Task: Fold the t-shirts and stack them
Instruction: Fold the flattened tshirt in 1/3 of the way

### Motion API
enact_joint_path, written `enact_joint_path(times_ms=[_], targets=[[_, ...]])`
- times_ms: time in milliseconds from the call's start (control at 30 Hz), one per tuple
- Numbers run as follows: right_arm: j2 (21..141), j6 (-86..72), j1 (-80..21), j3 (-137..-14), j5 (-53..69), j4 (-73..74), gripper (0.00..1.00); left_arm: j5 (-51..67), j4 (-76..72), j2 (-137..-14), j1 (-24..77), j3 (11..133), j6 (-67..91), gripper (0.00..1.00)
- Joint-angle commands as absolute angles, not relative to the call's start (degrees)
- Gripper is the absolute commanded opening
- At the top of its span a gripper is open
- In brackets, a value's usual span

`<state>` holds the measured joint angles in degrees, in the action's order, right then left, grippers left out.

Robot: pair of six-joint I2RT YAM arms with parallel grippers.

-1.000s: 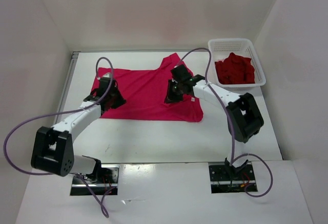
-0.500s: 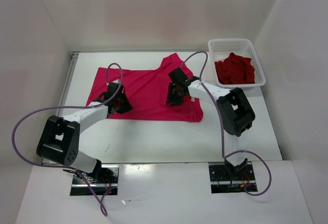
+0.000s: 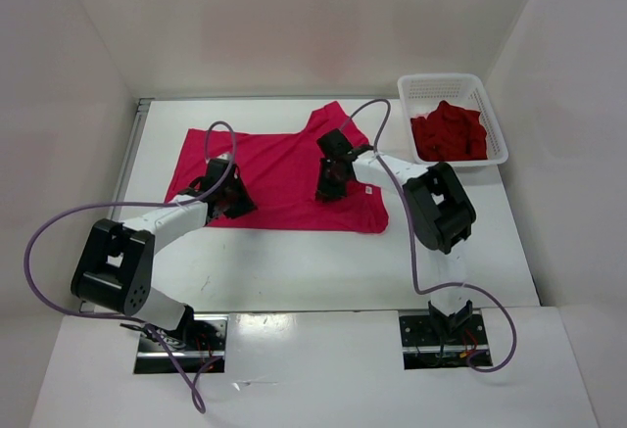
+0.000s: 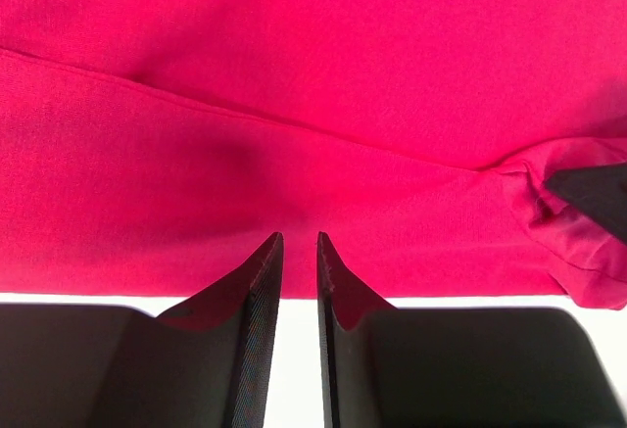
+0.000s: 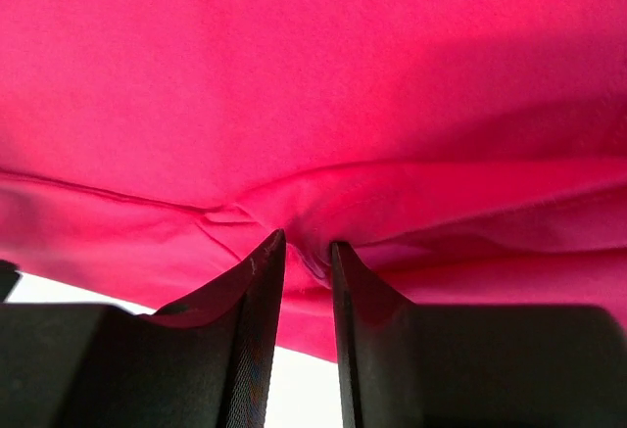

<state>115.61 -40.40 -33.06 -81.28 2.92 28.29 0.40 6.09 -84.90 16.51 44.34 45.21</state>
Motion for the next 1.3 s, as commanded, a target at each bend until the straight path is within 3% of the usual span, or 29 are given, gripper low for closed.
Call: enact_joint_path(times_ms=[0, 100, 233, 333, 600, 700, 900, 1067, 1267], targets=[[116.7, -39.3, -33.0, -85.3, 2.9, 27.9, 0.31, 1.1, 4.4, -85.8, 17.3, 43.4, 44.7, 0.28], [117.2, -39.3, -33.0, -85.9, 2.4, 27.9, 0.31, 1.1, 4.4, -85.8, 17.3, 43.4, 44.7, 0.28], [118.8, -38.0, -33.0, -88.2, 2.4, 28.5, 0.14, 1.1, 4.4, -85.8, 17.3, 43.4, 44.7, 0.28], [121.0, -37.4, -33.0, -91.0, 2.4, 29.0, 0.09, 1.1, 4.4, -85.8, 17.3, 43.4, 44.7, 0.28], [128.2, -34.2, -33.0, -102.3, -1.2, 33.8, 0.07, 0.6, 4.4, -85.8, 17.3, 43.4, 45.3, 0.28], [129.5, -33.1, -33.0, -105.2, -1.8, 35.4, 0.11, 0.6, 4.4, -85.8, 17.3, 43.4, 45.3, 0.28], [129.6, -32.1, -33.0, -107.2, -2.9, 37.3, 0.42, -0.7, 5.5, -85.3, 17.3, 43.9, 45.8, 0.28], [122.6, -30.9, -33.0, -105.2, -7.4, 38.0, 0.5, -3.1, 8.2, -85.3, 16.7, 47.8, 41.0, 0.3], [113.4, -31.9, -31.8, -96.8, -4.2, 35.3, 0.51, -5.1, 11.3, -85.8, 13.1, 53.7, 36.2, 0.33]])
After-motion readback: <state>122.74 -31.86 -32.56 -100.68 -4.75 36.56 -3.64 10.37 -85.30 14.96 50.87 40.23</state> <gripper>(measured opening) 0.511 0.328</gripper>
